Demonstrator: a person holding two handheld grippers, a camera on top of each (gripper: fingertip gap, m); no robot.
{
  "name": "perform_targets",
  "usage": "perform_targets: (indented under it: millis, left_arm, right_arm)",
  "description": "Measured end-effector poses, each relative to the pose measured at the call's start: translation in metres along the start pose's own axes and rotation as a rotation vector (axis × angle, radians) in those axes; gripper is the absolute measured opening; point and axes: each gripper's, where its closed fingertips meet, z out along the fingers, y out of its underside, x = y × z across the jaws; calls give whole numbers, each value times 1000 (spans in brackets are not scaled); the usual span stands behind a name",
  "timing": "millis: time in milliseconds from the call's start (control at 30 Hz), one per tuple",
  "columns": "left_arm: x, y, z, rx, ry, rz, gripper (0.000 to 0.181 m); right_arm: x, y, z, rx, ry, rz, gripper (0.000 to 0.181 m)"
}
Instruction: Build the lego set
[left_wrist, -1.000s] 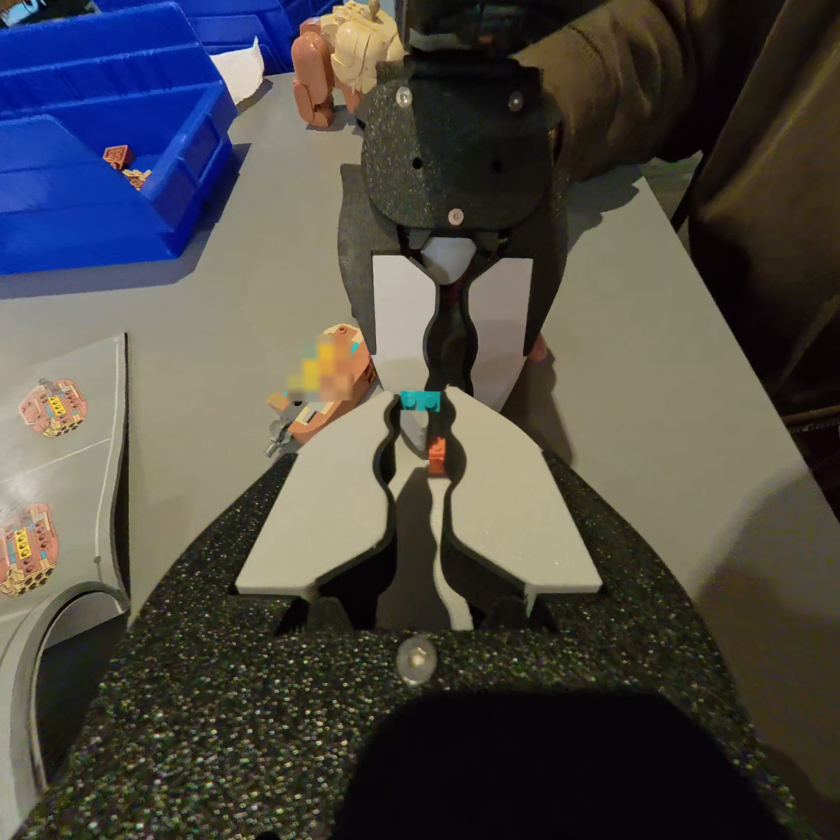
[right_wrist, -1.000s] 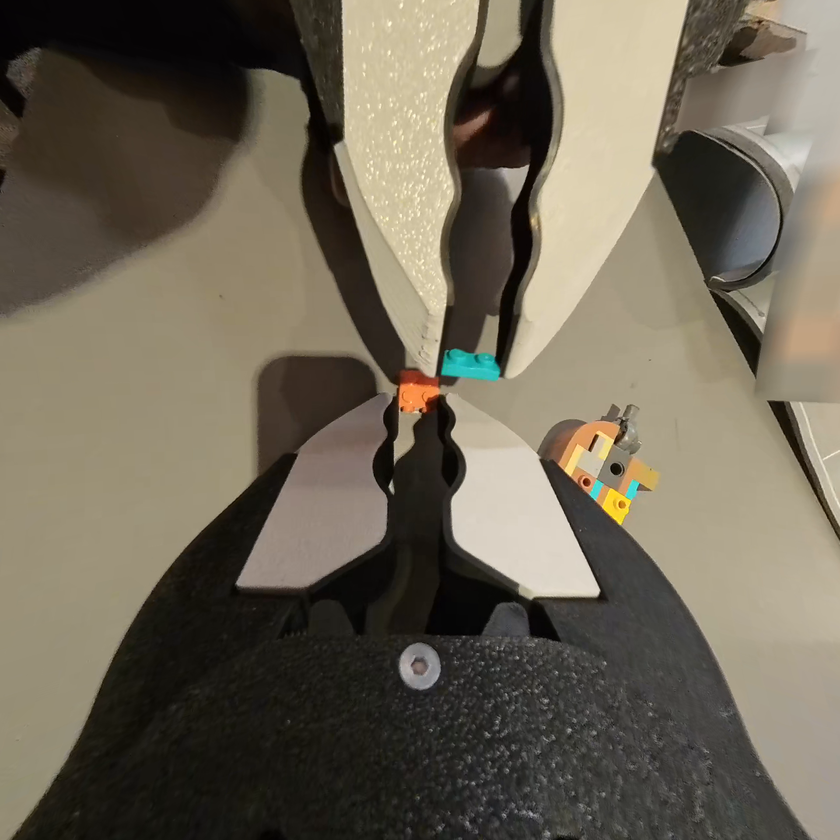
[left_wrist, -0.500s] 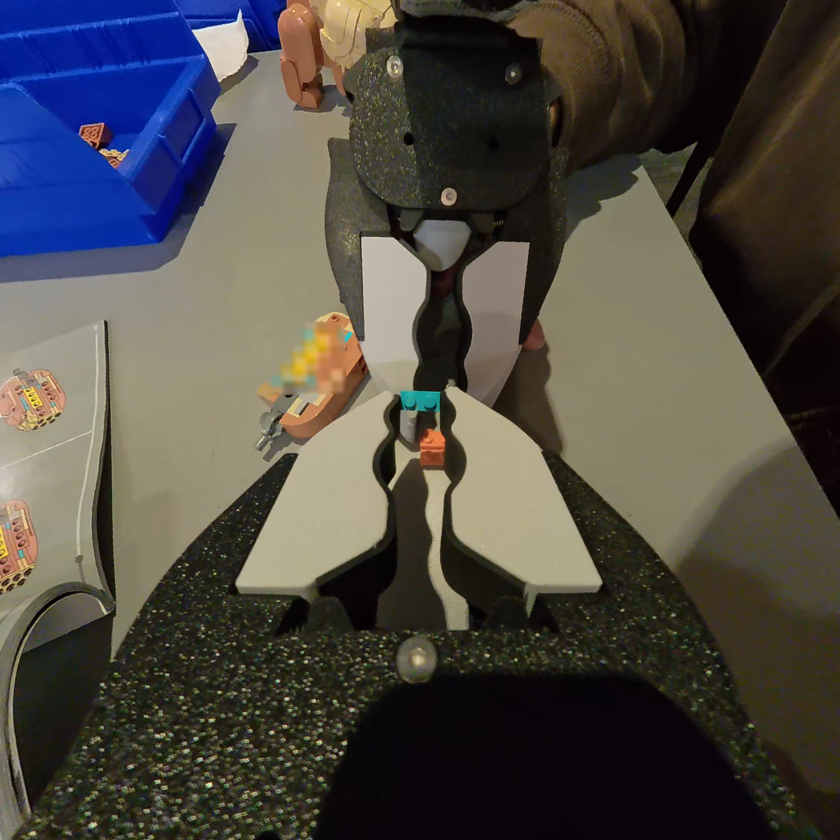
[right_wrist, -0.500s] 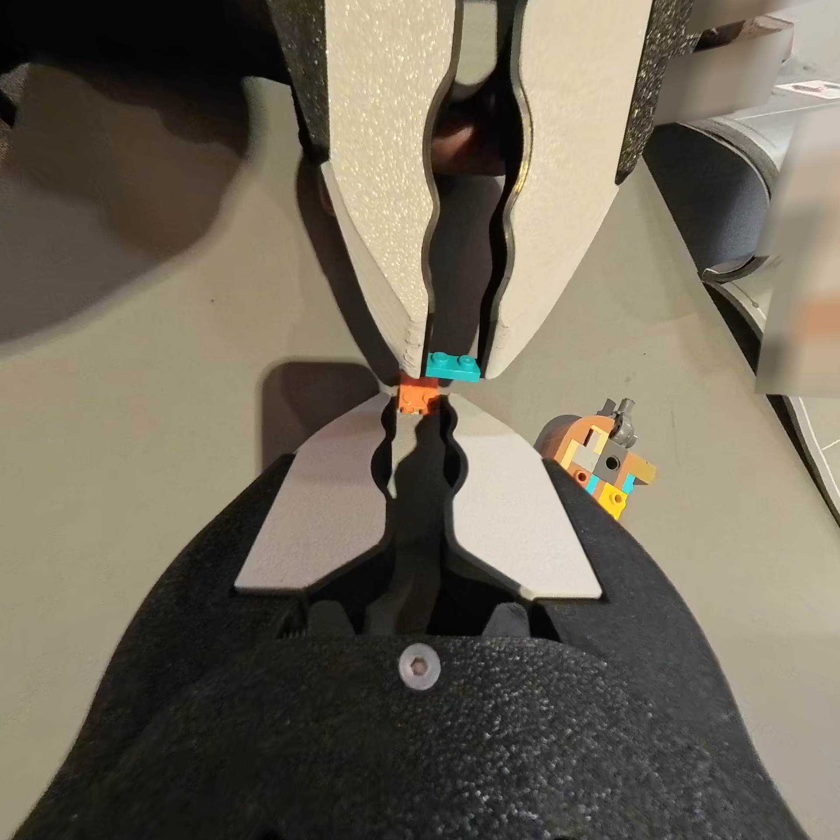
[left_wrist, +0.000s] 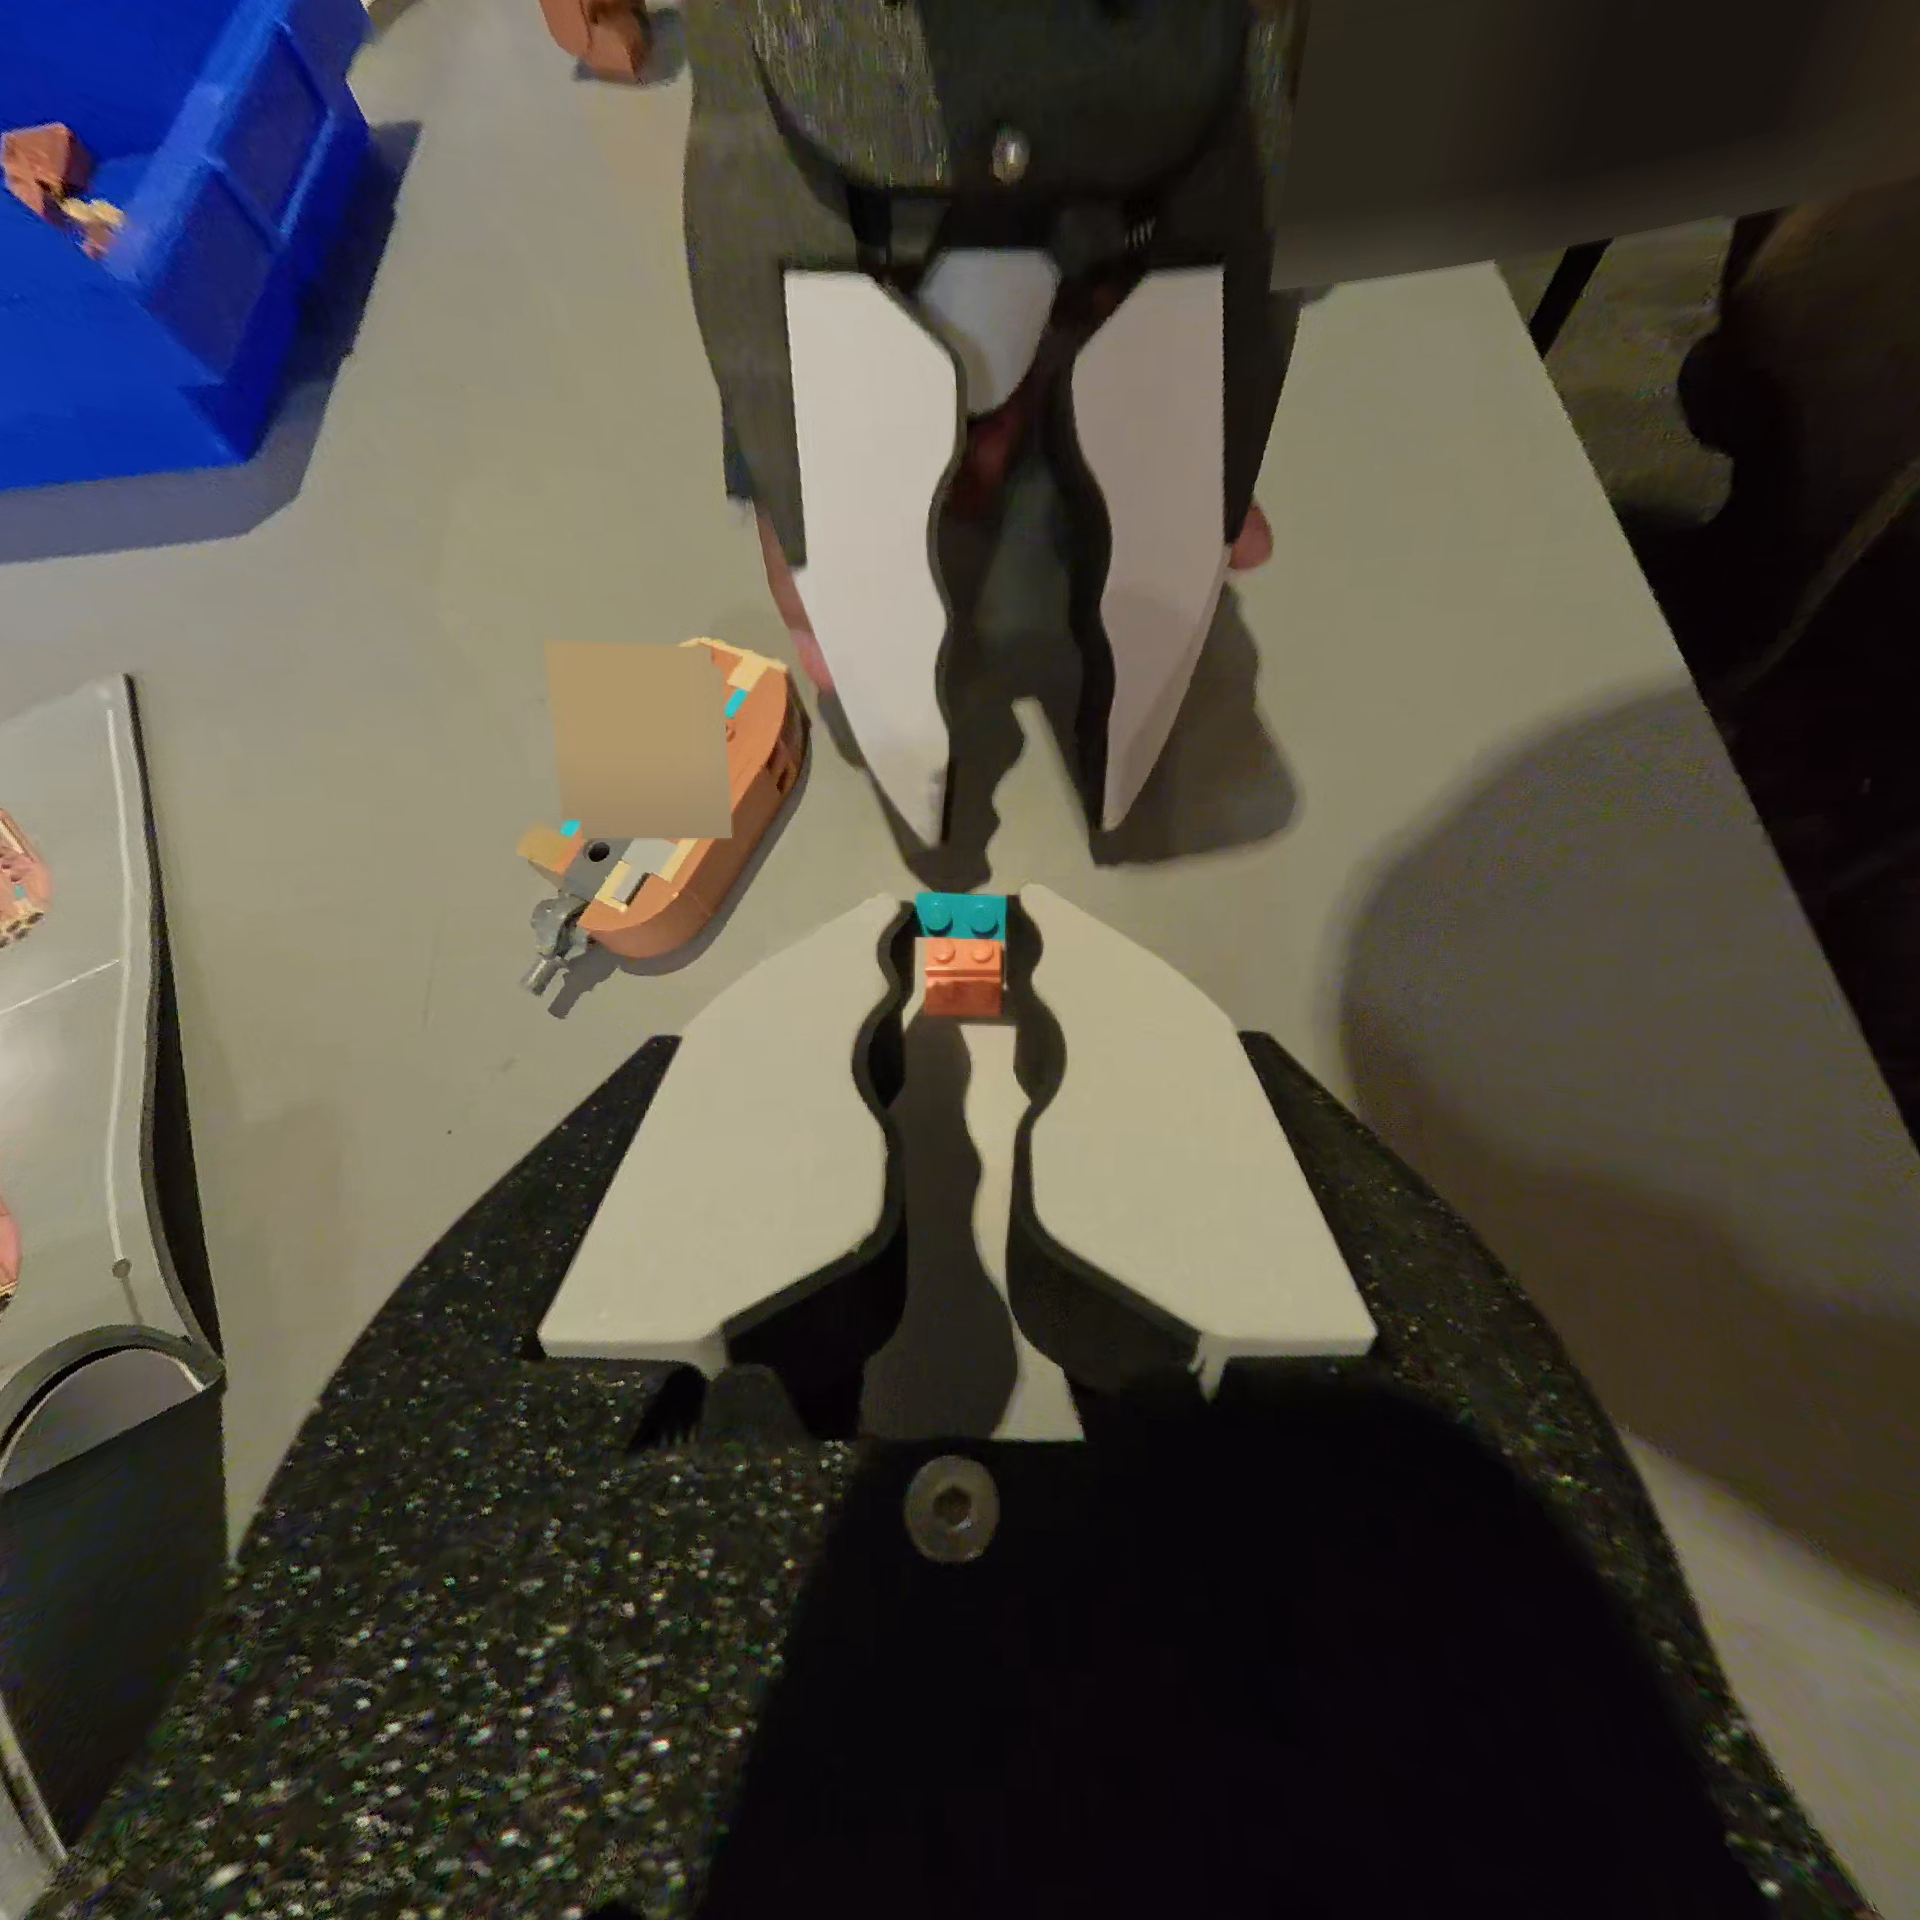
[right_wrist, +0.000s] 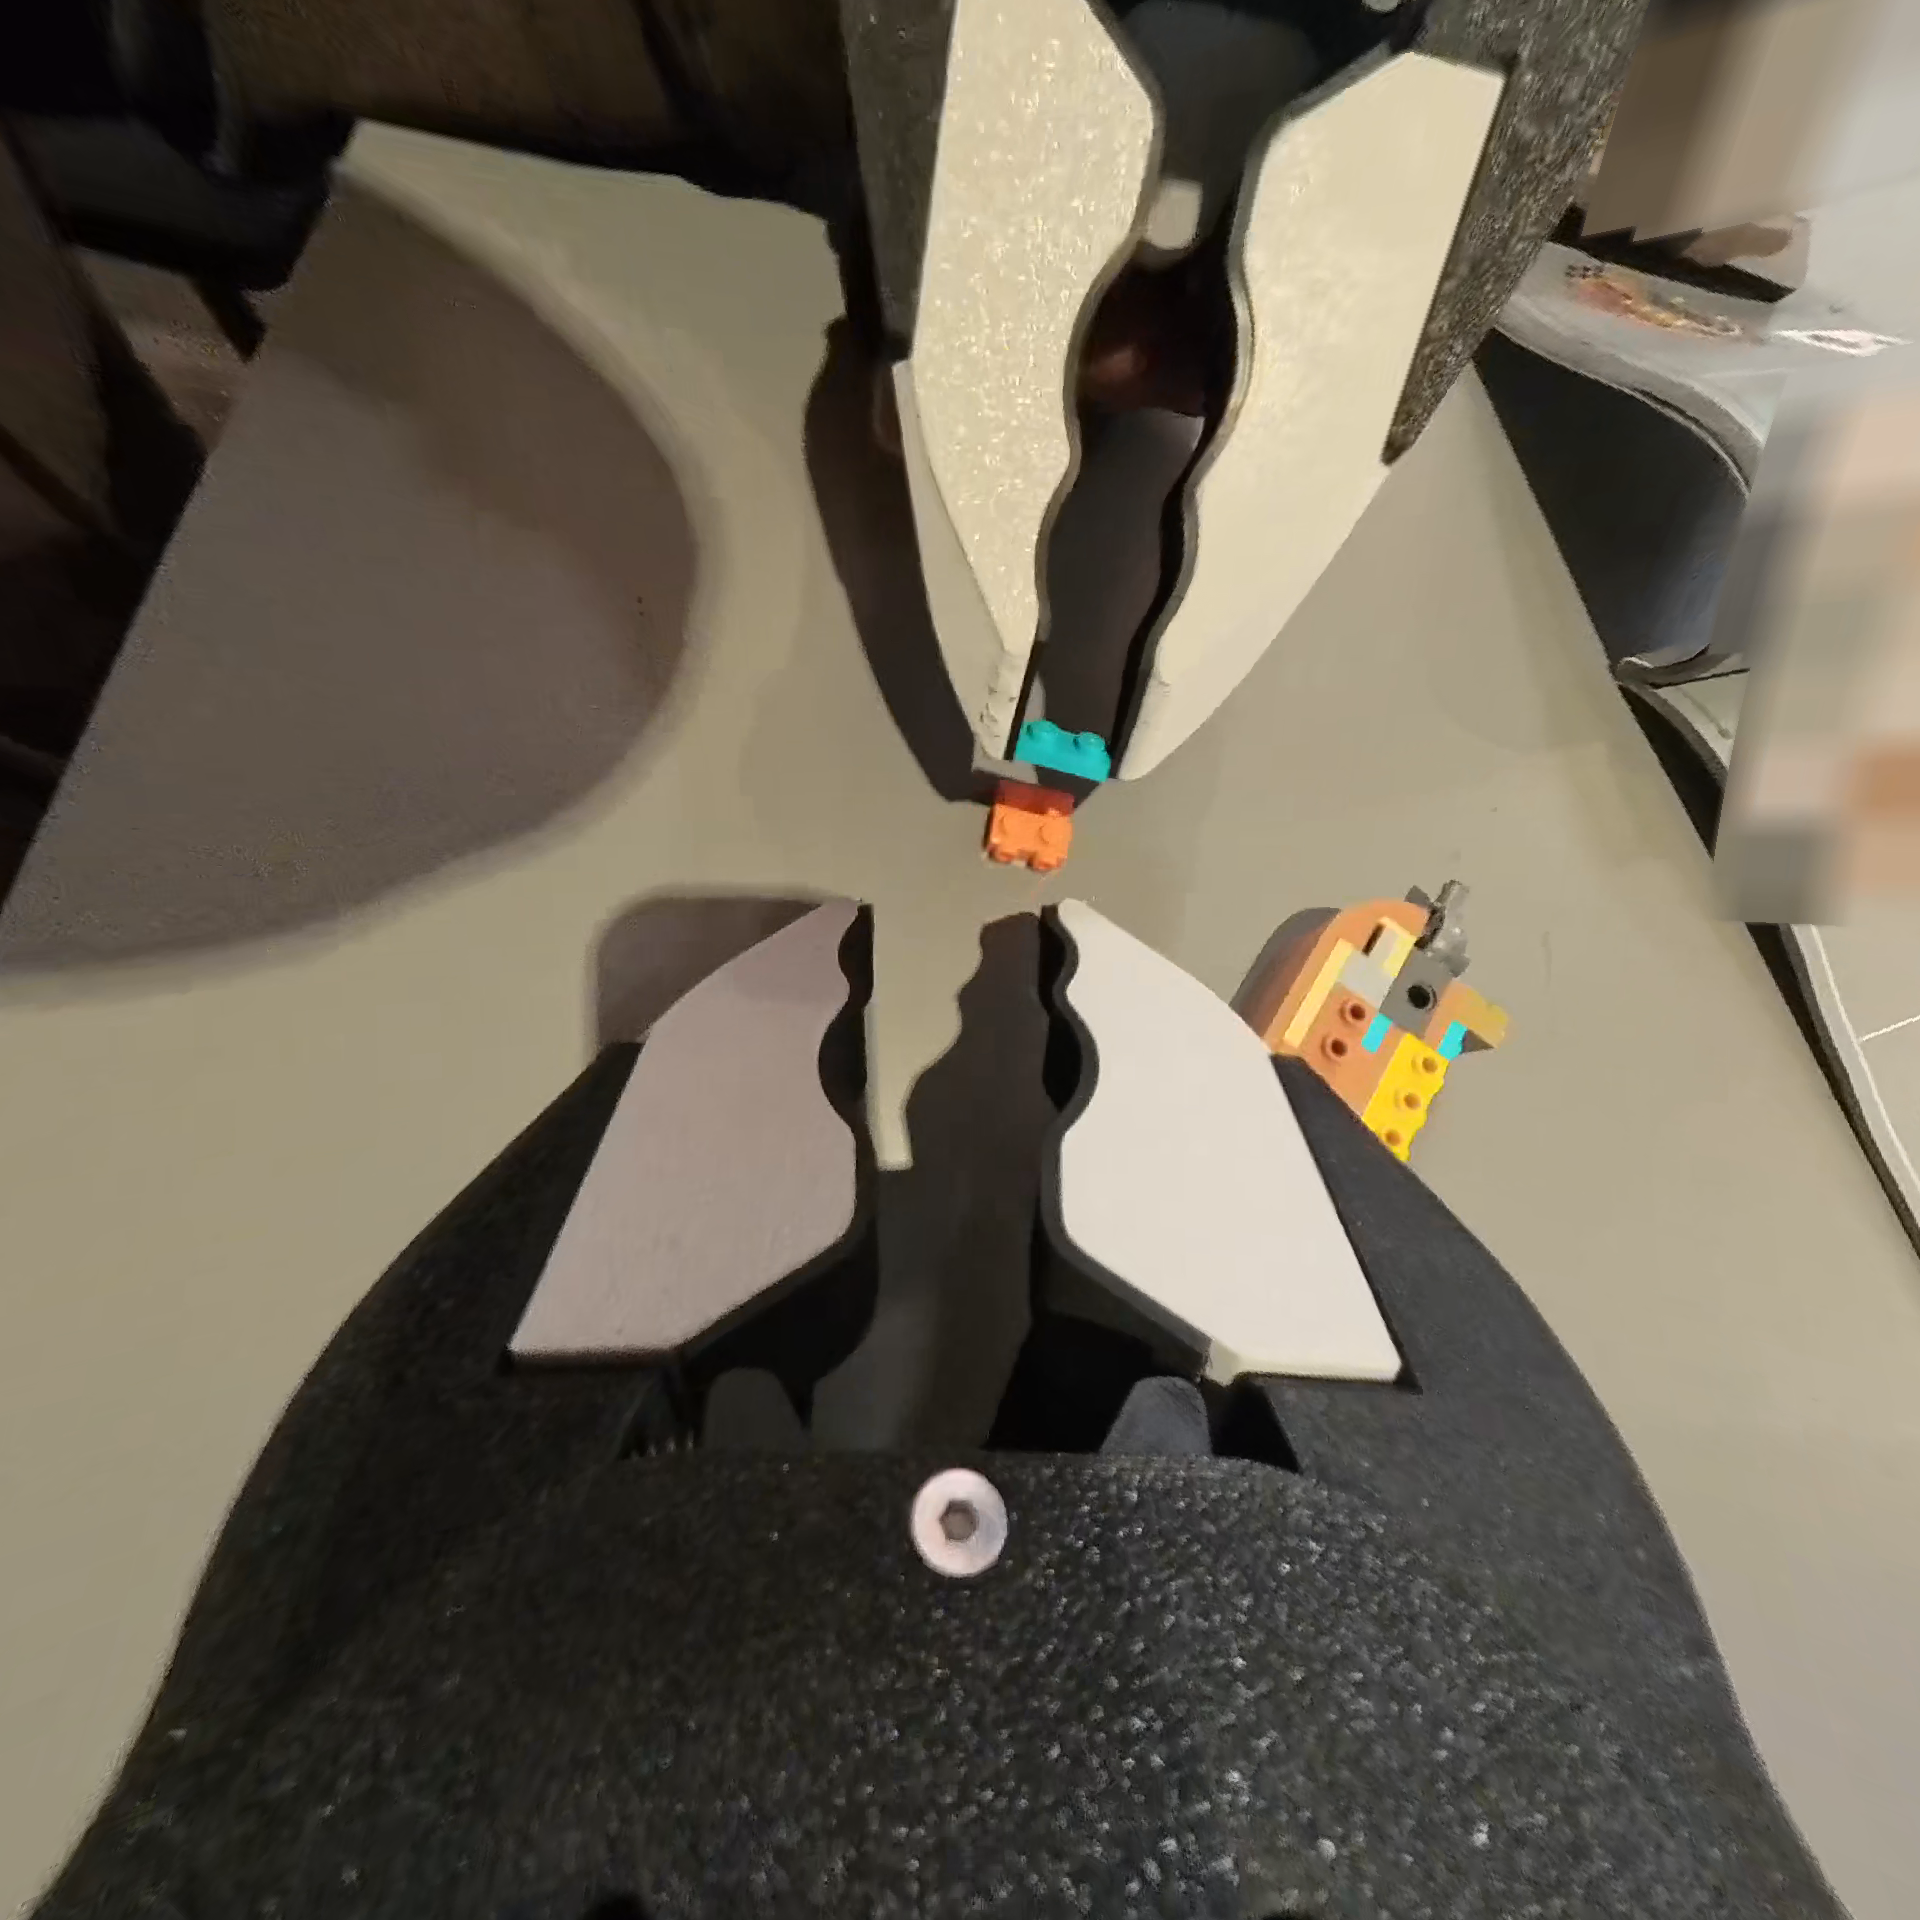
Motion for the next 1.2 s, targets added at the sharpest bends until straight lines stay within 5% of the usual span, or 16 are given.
perform_targets:
  millis: [433, 1200]
  left_arm:
    - [3, 15, 9, -264, 52, 48, 16]
    - [0, 25, 10, -369, 14, 1, 16]
  right_arm:
    - [5, 14, -30, 79, -28, 66, 28]
    - [3, 17, -26, 41, -32, 59, 26]
